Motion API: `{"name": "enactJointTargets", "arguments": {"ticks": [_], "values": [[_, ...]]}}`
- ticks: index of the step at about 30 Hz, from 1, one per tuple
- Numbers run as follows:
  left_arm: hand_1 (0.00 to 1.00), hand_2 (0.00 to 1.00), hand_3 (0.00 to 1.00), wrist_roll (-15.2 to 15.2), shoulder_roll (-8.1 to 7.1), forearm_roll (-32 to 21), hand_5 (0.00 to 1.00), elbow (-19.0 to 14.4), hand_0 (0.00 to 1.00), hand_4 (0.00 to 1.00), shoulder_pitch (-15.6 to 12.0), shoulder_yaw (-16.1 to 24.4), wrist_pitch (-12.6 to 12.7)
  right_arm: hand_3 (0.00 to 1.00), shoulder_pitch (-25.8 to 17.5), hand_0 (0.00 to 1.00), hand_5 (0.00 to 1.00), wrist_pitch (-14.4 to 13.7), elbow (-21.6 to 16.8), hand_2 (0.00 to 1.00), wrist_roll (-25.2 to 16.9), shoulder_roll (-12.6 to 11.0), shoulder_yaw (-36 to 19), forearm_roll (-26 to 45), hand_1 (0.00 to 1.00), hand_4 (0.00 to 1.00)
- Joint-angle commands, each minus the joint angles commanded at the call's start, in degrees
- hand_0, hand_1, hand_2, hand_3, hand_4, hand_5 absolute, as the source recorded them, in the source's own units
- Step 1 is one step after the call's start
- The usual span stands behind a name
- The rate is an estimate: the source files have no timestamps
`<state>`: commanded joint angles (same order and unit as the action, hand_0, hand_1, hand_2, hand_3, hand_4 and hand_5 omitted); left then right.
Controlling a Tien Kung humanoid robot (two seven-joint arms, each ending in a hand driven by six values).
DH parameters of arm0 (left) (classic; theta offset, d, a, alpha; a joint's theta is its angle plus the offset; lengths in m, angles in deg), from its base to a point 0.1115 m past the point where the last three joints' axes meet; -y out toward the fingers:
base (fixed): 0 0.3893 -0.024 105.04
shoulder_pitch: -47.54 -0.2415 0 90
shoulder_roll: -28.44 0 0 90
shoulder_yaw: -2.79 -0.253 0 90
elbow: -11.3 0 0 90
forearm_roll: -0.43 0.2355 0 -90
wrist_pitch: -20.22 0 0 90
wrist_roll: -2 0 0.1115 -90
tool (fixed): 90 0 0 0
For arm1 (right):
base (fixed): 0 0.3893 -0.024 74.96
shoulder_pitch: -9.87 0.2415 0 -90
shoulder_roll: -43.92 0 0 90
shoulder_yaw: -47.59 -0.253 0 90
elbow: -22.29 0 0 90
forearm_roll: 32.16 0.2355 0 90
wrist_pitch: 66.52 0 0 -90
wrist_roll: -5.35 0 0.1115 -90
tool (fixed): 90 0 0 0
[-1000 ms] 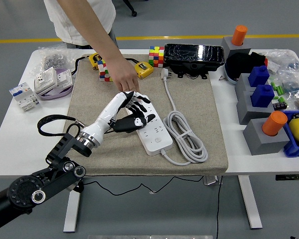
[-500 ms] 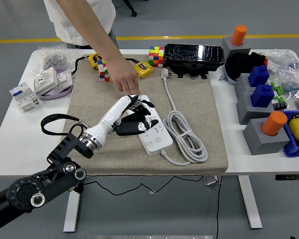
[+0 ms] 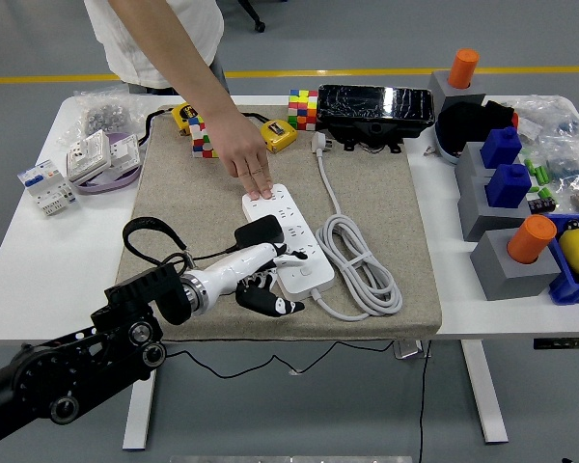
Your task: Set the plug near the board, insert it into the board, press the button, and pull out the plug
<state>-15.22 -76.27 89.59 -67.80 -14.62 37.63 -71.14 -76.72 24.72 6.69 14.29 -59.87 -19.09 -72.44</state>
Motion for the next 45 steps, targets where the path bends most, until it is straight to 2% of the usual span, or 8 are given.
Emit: {"name": "enactJointTargets", "arguments": {"ticks": [22, 31, 32, 34, 37, 38, 43, 45], "values": [[0.063, 0.122, 0.833, -1.85, 0.32, 0.39, 0.256, 2.26, 0.085, 0.870, 0.41, -1.45, -2.25, 0.545, 0.02, 0.576, 0.419, -0.02, -0.01, 0.612, -0.05, 0.03, -0.01, 0.01, 0.631, 0.884], [0.102, 0.226, 0.632, 19.33, 1.30, -8.28, 0.258, 7.08, 0.169, 0.870, 1.21, -0.59, 17.09, 0.545, -0.01, 0.575, 0.420, -0.04, 0.00, 0.613, -0.07, 0.02, 0.14, 0.13, 0.631, 0.884], [0.277, 0.440, 0.603, 21.54, 1.44, -8.14, 0.256, 7.76, 0.287, 0.869, 1.31, -0.52, 18.30, 0.545, 0.01, 0.573, 0.420, -0.03, -0.01, 0.613, -0.07, 0.04, 0.17, 0.15, 0.630, 0.884], [0.277, 0.440, 0.603, 24.42, 1.87, -6.80, 0.256, 9.63, 0.287, 0.869, 1.47, -0.21, 20.42, 0.545, 0.05, 0.573, 0.420, -0.03, -0.09, 0.613, -0.09, 0.06, 0.18, 0.14, 0.630, 0.884], [0.277, 0.440, 0.603, 25.59, 2.39, -5.00, 0.256, 11.65, 0.287, 0.869, 1.50, 0.28, 22.98, 0.545, 0.02, 0.573, 0.420, -0.03, -0.12, 0.613, -0.09, 0.07, 0.22, 0.16, 0.630, 0.884], [0.614, 0.536, 0.624, 25.97, 2.62, -4.20, 0.238, 12.55, 0.607, 0.868, 1.57, 0.56, 24.02, 0.545, 0.03, 0.574, 0.421, -0.02, -0.09, 0.613, -0.07, 0.06, 0.25, 0.16, 0.630, 0.885], [0.614, 0.536, 0.624, 25.00, 3.25, -0.16, 0.238, 15.54, 0.607, 0.868, 2.06, 1.22, 25.14, 0.545, -0.03, 0.574, 0.421, 0.00, 0.06, 0.613, -0.03, 0.05, 0.30, 0.29, 0.630, 0.885], [0.743, 0.708, 0.695, 24.41, 3.46, 1.60, 0.249, 16.83, 0.753, 0.910, 2.18, 1.57, 25.01, 0.545, -0.02, 0.574, 0.422, 0.01, 0.06, 0.613, 0.00, 0.05, 0.25, 0.32, 0.630, 0.885]]}}
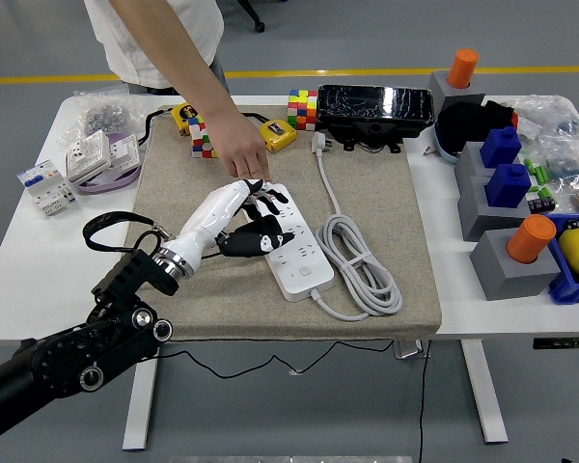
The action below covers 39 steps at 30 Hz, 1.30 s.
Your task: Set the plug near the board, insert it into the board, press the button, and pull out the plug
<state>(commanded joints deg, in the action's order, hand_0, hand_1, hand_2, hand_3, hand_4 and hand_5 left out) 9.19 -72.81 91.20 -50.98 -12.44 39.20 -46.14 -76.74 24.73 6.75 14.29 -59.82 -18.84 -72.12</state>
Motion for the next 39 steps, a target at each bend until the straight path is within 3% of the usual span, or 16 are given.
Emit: {"name": "enactJointTargets", "arguments": {"ticks": [4, 5, 16, 17, 22, 23, 28, 29, 34, 35, 39], "values": [[0.743, 0.708, 0.695, -1.51, 0.24, 0.87, 0.249, 1.84, 0.753, 0.910, 0.21, 0.34, -0.20, 0.545, 0.04, 0.574, 0.422, 0.02, -0.04, 0.613, 0.00, 0.03, 0.18, 0.08, 0.630, 0.885], [0.768, 0.744, 0.762, -1.89, 0.30, 0.91, 0.275, 2.28, 0.768, 0.935, 0.32, 0.29, -0.39, 0.545, 0.05, 0.574, 0.422, 0.03, -0.08, 0.613, -0.01, 0.03, 0.21, 0.06, 0.630, 0.885], [0.716, 0.688, 0.737, -2.60, 0.96, -0.64, 0.250, 6.28, 0.712, 0.919, 0.93, -1.55, -0.91, 0.545, 0.01, 0.574, 0.421, 0.00, -0.05, 0.611, -0.03, 0.00, 0.30, 0.08, 0.630, 0.884], [0.540, 0.513, 0.627, -2.62, 1.00, -0.90, 0.229, 6.51, 0.490, 0.874, 0.98, -1.76, -0.95, 0.545, 0.03, 0.574, 0.419, 0.00, -0.06, 0.611, -0.04, 0.00, 0.28, 0.09, 0.630, 0.885], [0.540, 0.513, 0.627, -2.26, 1.33, -2.34, 0.229, 7.45, 0.490, 0.874, 1.37, -2.81, -0.66, 0.545, 0.09, 0.574, 0.419, -0.03, -0.11, 0.611, -0.07, 0.02, 0.17, 0.06, 0.630, 0.885], [0.382, 0.436, 0.543, -2.00, 1.47, -2.65, 0.041, 7.73, 0.334, 0.731, 1.50, -3.02, -0.61, 0.545, 0.09, 0.574, 0.421, -0.03, -0.10, 0.611, -0.06, 0.03, 0.18, 0.07, 0.630, 0.884], [0.382, 0.436, 0.543, -0.62, 2.03, -3.83, 0.041, 8.88, 0.334, 0.731, 2.04, -3.95, 0.47, 0.545, 0.05, 0.574, 0.421, -0.02, -0.12, 0.611, -0.05, 0.03, 0.29, 0.07, 0.630, 0.884], [0.326, 0.370, 0.522, -0.58, 2.09, -3.84, 0.002, 8.96, 0.280, 0.646, 2.09, -4.02, 0.62, 0.545, 0.05, 0.574, 0.421, -0.04, -0.14, 0.611, -0.06, 0.03, 0.28, 0.07, 0.630, 0.884], [0.326, 0.370, 0.522, -0.01, 2.37, -3.83, 0.002, 9.38, 0.280, 0.646, 2.40, -4.56, 2.30, 0.545, 0.07, 0.574, 0.421, -0.05, -0.28, 0.611, -0.09, 0.00, 0.22, -0.02, 0.630, 0.884], [0.302, 0.334, 0.497, 0.19, 2.38, -3.90, 0.002, 9.37, 0.253, 0.609, 2.36, -4.57, 2.61, 0.546, 0.05, 0.574, 0.422, -0.05, -0.29, 0.612, -0.09, 0.00, 0.24, -0.02, 0.630, 0.884], [0.302, 0.334, 0.497, 3.54, 2.24, -6.34, 0.002, 9.41, 0.253, 0.609, 2.03, -4.09, 4.41, 0.546, 0.01, 0.574, 0.422, -0.03, -0.19, 0.612, -0.07, 0.02, 0.36, 0.05, 0.630, 0.884]]}}
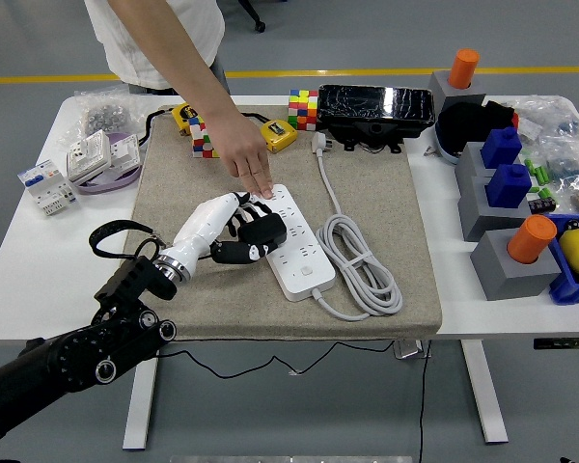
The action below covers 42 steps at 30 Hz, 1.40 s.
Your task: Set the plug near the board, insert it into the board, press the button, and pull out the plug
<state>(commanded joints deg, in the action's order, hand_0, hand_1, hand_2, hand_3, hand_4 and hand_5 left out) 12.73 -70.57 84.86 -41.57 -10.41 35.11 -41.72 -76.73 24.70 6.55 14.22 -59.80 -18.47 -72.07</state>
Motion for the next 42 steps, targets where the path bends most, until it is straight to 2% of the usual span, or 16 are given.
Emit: {"name": "enactJointTargets", "arguments": {"ticks": [1, 4, 8, 14, 15, 20, 21, 26, 27, 32, 33, 37, 39, 42], "values": [[0.302, 0.334, 0.497, 0.72, -0.04, -0.55, 0.002, -0.01, 0.253, 0.609, -0.04, 0.08, 0.24, 0.546, 0.00, 0.574, 0.422, -0.01, 0.01, 0.612, -0.01, 0.01, -0.01, 0.01, 0.630, 0.884], [0.301, 0.327, 0.498, 5.62, -0.49, -4.67, 0.002, 0.00, 0.255, 0.608, -0.74, 1.29, 2.08, 0.544, 0.07, 0.574, 0.422, -0.02, 0.07, 0.612, -0.01, 0.02, 0.02, -0.01, 0.630, 0.884], [0.303, 0.327, 0.500, 9.82, -1.42, -6.39, 0.002, 0.20, 0.254, 0.616, -2.53, 4.00, 3.28, 0.544, 0.11, 0.574, 0.423, -0.04, -0.11, 0.612, -0.03, 0.01, -0.23, -0.24, 0.630, 0.884], [0.303, 0.327, 0.500, 9.68, -3.58, -4.95, 0.002, 2.68, 0.254, 0.616, -4.47, 5.78, 2.89, 0.544, -0.05, 0.574, 0.423, -0.01, 0.03, 0.612, 0.02, 0.07, -0.29, -0.32, 0.630, 0.884], [0.335, 0.360, 0.522, 9.53, -3.74, -4.79, 0.002, 2.99, 0.289, 0.630, -4.58, 5.78, 2.74, 0.544, -0.06, 0.574, 0.421, 0.00, 0.04, 0.611, 0.02, 0.07, -0.29, -0.33, 0.630, 0.884], [0.335, 0.360, 0.522, 6.70, -4.05, -3.24, 0.002, 4.34, 0.289, 0.630, -5.03, 5.42, 0.72, 0.544, 0.00, 0.574, 0.421, -0.01, -0.06, 0.611, 0.00, 0.05, -0.30, -0.36, 0.630, 0.884], [0.475, 0.512, 0.564, 6.21, -4.03, -2.96, 0.002, 4.44, 0.397, 0.654, -5.06, 5.36, 0.28, 0.544, 0.06, 0.574, 0.421, 0.00, -0.09, 0.611, 0.01, 0.05, -0.33, -0.40, 0.630, 0.884], [0.475, 0.512, 0.564, 4.30, -4.05, -2.08, 0.002, 4.29, 0.397, 0.654, -5.18, 4.93, -1.18, 0.544, 0.22, 0.574, 0.421, 0.03, -0.21, 0.611, 0.04, 0.06, -0.37, -0.42, 0.630, 0.884], [0.670, 0.589, 0.601, 3.91, -4.11, -1.94, 0.086, 4.26, 0.555, 0.820, -5.16, 4.89, -1.40, 0.544, 0.24, 0.574, 0.421, 0.04, -0.20, 0.612, 0.06, 0.04, -0.34, -0.39, 0.630, 0.884], [0.670, 0.589, 0.601, 3.16, -4.62, -1.08, 0.086, 3.63, 0.555, 0.820, -5.61, 5.78, -1.63, 0.544, 0.20, 0.574, 0.421, 0.04, -0.17, 0.612, 0.12, -0.09, -0.19, -0.39, 0.630, 0.884], [0.752, 0.743, 0.765, 3.21, -4.74, -1.00, 0.205, 3.39, 0.614, 0.969, -5.78, 6.11, -1.61, 0.544, 0.18, 0.574, 0.421, 0.04, -0.16, 0.611, 0.12, -0.10, -0.18, -0.41, 0.630, 0.884], [0.752, 0.743, 0.765, 3.47, -5.18, -1.61, 0.205, 2.00, 0.614, 0.969, -6.72, 7.91, -1.70, 0.544, 0.12, 0.574, 0.421, 0.05, -0.17, 0.611, 0.13, -0.09, -0.12, -0.50, 0.630, 0.884], [0.752, 0.745, 0.772, 3.85, -5.29, -2.30, 0.243, 1.08, 0.626, 0.987, -7.67, 9.59, -2.07, 0.544, 0.16, 0.575, 0.421, 0.04, -0.23, 0.611, 0.11, -0.07, -0.17, -0.57, 0.630, 0.884], [0.752, 0.745, 0.772, 4.97, -5.46, -3.81, 0.243, -0.61, 0.626, 0.987, -9.02, 12.14, -2.35, 0.544, 0.19, 0.575, 0.421, 0.04, -0.34, 0.611, 0.10, -0.05, -0.29, -0.75, 0.630, 0.884]]}}
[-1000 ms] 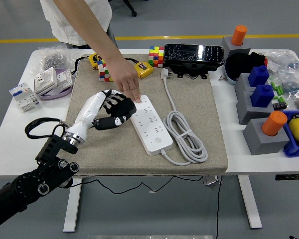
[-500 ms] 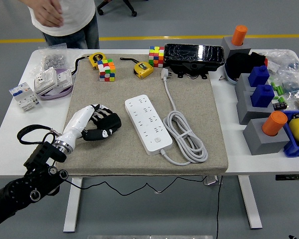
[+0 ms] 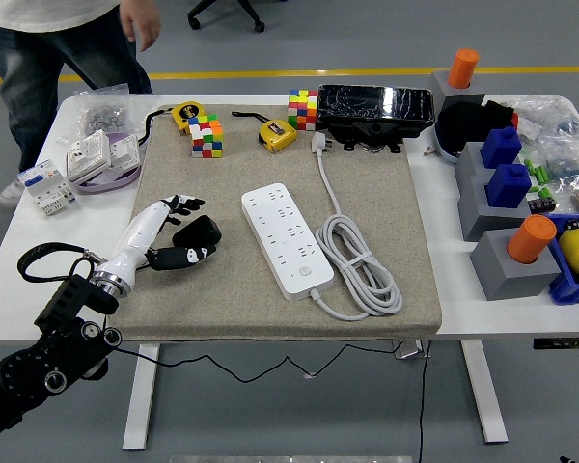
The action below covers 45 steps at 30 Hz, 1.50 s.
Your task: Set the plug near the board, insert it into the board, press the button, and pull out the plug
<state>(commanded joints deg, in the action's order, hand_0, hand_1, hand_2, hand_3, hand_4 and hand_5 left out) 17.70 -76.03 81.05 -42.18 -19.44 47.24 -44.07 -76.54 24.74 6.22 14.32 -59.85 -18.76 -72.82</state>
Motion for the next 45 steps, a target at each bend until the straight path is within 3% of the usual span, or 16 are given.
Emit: {"name": "enactJointTargets", "arguments": {"ticks": [7, 8, 9, 13, 14, 15, 45], "values": [[0.730, 0.719, 0.762, 2.96, -0.98, -4.63, 0.271, -5.06, 0.610, 0.992, -1.95, 4.04, -0.26, 0.544, 0.05, 0.575, 0.421, -0.04, 0.03, 0.611, -0.02, 0.05, -0.51, -0.18, 0.630, 0.884], [0.730, 0.719, 0.762, 3.66, -1.24, -6.33, 0.271, -6.20, 0.610, 0.992, -2.22, 4.67, -0.31, 0.544, 0.03, 0.575, 0.421, -0.03, 0.02, 0.611, -0.03, 0.06, -0.57, -0.22, 0.630, 0.884], [0.666, 0.641, 0.705, 4.13, -1.44, -7.75, 0.286, -7.09, 0.562, 0.918, -2.42, 5.15, -0.39, 0.544, 0.01, 0.574, 0.421, -0.03, 0.07, 0.611, -0.02, 0.07, -0.59, -0.24, 0.630, 0.884], [0.666, 0.641, 0.705, 5.58, -2.11, -14.17, 0.286, -10.37, 0.562, 0.918, -3.11, 6.90, -0.54, 0.544, -0.04, 0.574, 0.421, -0.02, 0.17, 0.611, -0.03, 0.18, -0.71, -0.30, 0.630, 0.884], [0.666, 0.641, 0.705, 5.60, -2.13, -14.32, 0.286, -10.48, 0.562, 0.918, -3.14, 6.96, -0.54, 0.544, -0.04, 0.574, 0.421, -0.02, 0.17, 0.611, -0.03, 0.18, -0.72, -0.30, 0.630, 0.884], [0.642, 0.582, 0.626, 5.50, -2.31, -14.72, 0.273, -11.19, 0.538, 0.845, -3.26, 7.28, -0.60, 0.544, -0.03, 0.575, 0.421, -0.03, 0.13, 0.611, -0.05, 0.19, -0.83, -0.37, 0.630, 0.884], [0.623, 0.561, 0.601, 3.11, -3.51, -16.33, 0.271, -17.82, 0.528, 0.810, -2.00, 7.64, -2.72, 0.544, 1.85, 0.575, 0.421, -0.17, -0.09, 0.611, -0.41, -1.27, -2.17, -1.33, 0.632, 0.884]]}}
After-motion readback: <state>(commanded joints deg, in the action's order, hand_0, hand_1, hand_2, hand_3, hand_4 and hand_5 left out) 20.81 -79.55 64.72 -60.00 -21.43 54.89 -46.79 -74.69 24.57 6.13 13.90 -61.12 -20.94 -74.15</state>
